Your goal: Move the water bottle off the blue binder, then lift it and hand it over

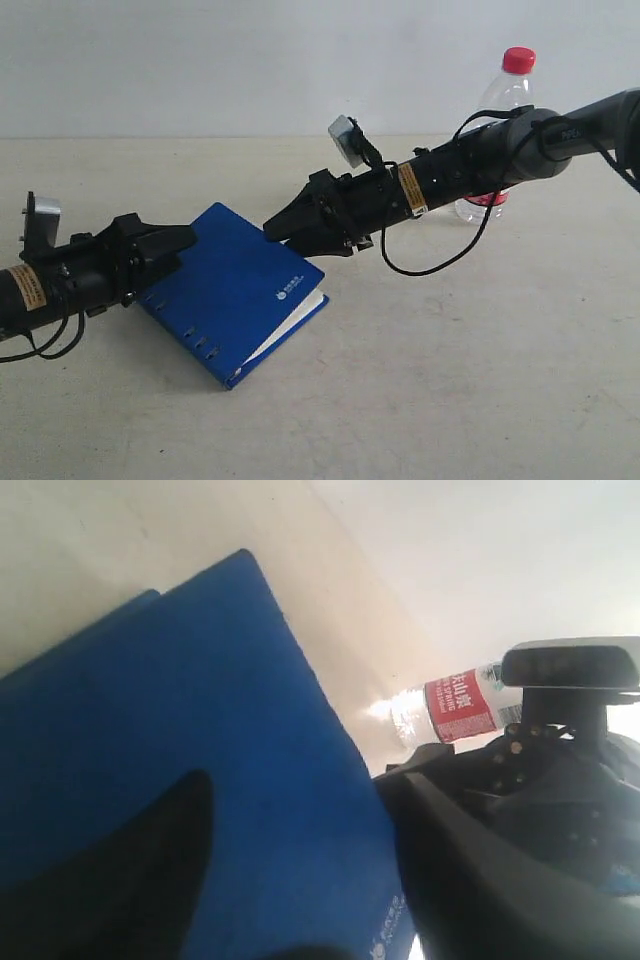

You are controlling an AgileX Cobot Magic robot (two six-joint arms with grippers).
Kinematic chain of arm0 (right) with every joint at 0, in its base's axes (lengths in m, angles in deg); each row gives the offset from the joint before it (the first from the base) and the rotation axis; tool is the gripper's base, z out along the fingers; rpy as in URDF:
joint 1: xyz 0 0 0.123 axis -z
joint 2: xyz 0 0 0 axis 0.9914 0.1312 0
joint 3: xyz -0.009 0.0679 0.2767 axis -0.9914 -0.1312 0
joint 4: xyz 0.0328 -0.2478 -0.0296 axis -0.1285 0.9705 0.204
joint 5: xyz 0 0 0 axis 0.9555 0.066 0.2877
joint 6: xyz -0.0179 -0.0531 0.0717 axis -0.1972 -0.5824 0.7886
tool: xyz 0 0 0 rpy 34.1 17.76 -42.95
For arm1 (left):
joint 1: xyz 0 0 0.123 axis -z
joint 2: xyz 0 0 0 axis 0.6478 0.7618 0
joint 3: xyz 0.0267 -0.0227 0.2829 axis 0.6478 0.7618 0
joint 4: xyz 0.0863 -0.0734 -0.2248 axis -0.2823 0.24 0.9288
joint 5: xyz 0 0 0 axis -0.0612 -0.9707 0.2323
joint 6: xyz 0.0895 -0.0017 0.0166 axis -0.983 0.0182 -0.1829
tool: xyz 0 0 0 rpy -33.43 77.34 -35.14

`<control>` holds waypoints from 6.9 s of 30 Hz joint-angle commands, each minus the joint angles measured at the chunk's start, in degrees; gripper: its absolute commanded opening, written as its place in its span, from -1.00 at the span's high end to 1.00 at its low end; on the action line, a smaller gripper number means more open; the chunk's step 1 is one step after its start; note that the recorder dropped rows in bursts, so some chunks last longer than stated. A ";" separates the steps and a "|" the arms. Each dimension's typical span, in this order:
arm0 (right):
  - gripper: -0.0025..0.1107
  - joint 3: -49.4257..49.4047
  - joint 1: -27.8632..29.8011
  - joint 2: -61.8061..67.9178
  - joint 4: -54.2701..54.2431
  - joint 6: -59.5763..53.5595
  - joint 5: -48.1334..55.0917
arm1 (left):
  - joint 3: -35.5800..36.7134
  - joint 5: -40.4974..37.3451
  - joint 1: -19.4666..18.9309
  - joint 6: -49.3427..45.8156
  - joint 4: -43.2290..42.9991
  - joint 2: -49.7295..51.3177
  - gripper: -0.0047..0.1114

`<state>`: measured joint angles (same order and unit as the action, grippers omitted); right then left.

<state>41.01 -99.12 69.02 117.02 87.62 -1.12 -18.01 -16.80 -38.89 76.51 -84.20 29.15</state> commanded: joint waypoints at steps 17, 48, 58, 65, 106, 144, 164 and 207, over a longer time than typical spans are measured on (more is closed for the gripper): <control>0.47 0.13 -4.62 2.53 0.02 0.18 -1.11 | 3.06 -12.60 -6.08 -1.46 -2.83 -8.00 0.04; 0.96 0.13 -10.55 3.28 0.02 -1.99 -1.11 | 8.06 -6.11 -7.20 -6.55 -6.96 -15.29 0.04; 0.96 0.13 -7.92 2.81 0.02 -5.71 -1.11 | 8.14 -29.97 -10.54 -6.41 -8.10 -21.63 0.04; 0.96 0.13 -6.18 -0.32 0.02 -7.42 -1.11 | 11.41 -30.60 -10.54 -6.12 -8.47 -20.32 0.02; 0.96 0.13 -9.74 -3.06 0.02 -6.98 -1.11 | 8.60 -2.19 -9.87 -11.59 -7.72 -10.11 -0.30; -0.09 0.13 -10.45 -5.55 0.02 -7.88 -1.11 | -6.26 3.20 -7.74 -10.37 -14.96 3.61 0.84; -0.33 0.13 -0.27 -4.44 0.02 -7.98 1.32 | -6.26 3.20 -8.73 -19.00 -26.36 3.61 0.84; 0.96 0.13 2.33 -8.75 0.02 -12.35 -0.98 | -5.61 3.20 -4.25 -17.66 -21.14 -3.45 0.84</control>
<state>40.90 -98.45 63.78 117.99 74.49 0.11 -26.51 -12.88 -43.30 63.30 -106.27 29.53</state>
